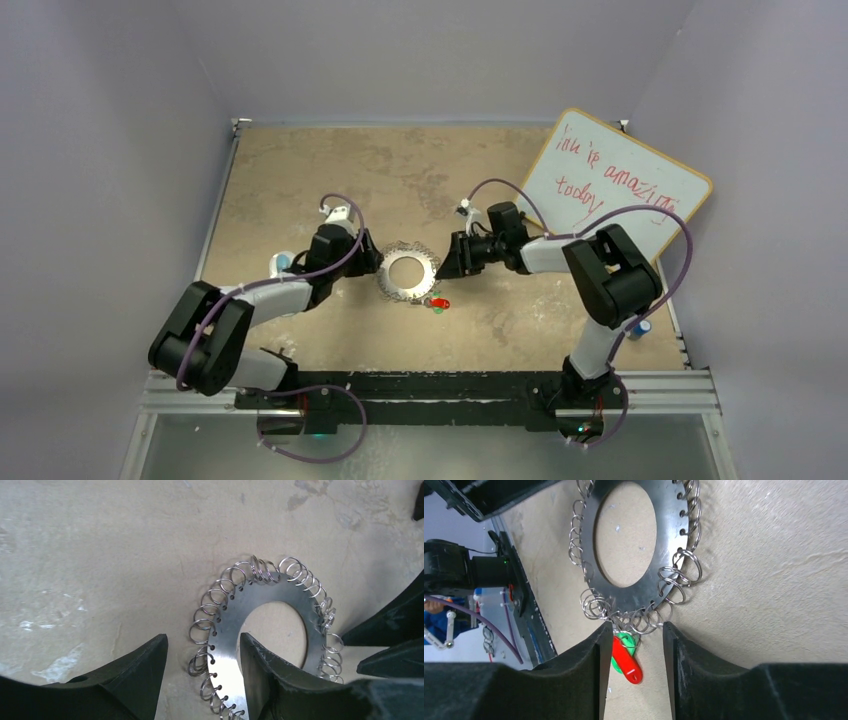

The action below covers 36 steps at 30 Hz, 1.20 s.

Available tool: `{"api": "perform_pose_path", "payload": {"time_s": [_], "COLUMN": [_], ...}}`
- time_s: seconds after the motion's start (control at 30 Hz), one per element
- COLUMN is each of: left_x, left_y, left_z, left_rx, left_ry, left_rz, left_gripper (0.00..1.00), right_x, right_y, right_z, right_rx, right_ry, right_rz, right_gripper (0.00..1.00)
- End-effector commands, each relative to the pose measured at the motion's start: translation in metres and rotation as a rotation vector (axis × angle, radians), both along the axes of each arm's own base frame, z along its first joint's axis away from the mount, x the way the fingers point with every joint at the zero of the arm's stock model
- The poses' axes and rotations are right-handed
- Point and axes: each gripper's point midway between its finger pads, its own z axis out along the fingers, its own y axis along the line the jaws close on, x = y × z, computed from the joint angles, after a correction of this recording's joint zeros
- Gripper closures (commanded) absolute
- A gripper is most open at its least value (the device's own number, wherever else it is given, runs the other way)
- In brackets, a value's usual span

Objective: Put the keys on the keyring

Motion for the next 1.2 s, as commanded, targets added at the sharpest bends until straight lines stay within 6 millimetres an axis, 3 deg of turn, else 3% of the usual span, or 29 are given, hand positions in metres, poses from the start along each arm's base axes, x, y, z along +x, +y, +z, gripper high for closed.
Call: {"api": "perform_pose_path", "payload": {"time_s": [0.0,0.17,0.4,0.6,0.67,0.8,0.87,0.97,1.07,1.17], "left_x": [0.001,0.000,0.006,0.026,0.034,0.055,0.064,0.070,0.069,0.062], "left_y": [-0.021,-0.024,-0.031,-0.044,-0.053,-0.069,-0.072,-0.068,-0.054,-0.035], "left_z": [0.008,-0.004,-0.011,-0.009,-0.010,-0.001,0.005,0.013,0.017,0.019], "left_rx": [-0.099,-0.107,-0.126,-0.130,-0.142,-0.164,-0.158,-0.121,-0.058,0.004], "left_ry": [-0.018,0.012,0.018,-0.021,-0.022,-0.054,-0.076,-0.102,-0.109,-0.114], "left_rz": [-0.075,-0.079,-0.095,-0.137,-0.168,-0.209,-0.216,-0.203,-0.166,-0.114], "left_gripper": [0.48,0.52,0.61,0.80,0.82,0.83,0.80,0.63,0.50,0.43], "right_x": [0.015,0.029,0.032,0.020,0.018,0.015,0.014,0.014,0.018,0.023], "right_y": [-0.003,-0.001,0.003,0.003,0.003,0.003,0.002,-0.001,-0.004,-0.006], "right_z": [0.017,0.020,0.005,-0.008,-0.008,-0.002,0.000,0.004,0.010,0.015], "right_rx": [0.003,0.017,0.017,0.022,0.029,0.039,0.034,0.020,-0.001,-0.019], "right_ry": [-0.076,-0.090,-0.059,-0.005,0.000,-0.008,-0.017,-0.033,-0.075,-0.116], "right_rz": [-0.026,-0.037,-0.018,0.001,0.005,0.014,0.018,0.012,-0.006,-0.016], "right_gripper": [0.54,0.55,0.71,0.83,0.88,0.89,0.86,0.77,0.69,0.59]}}
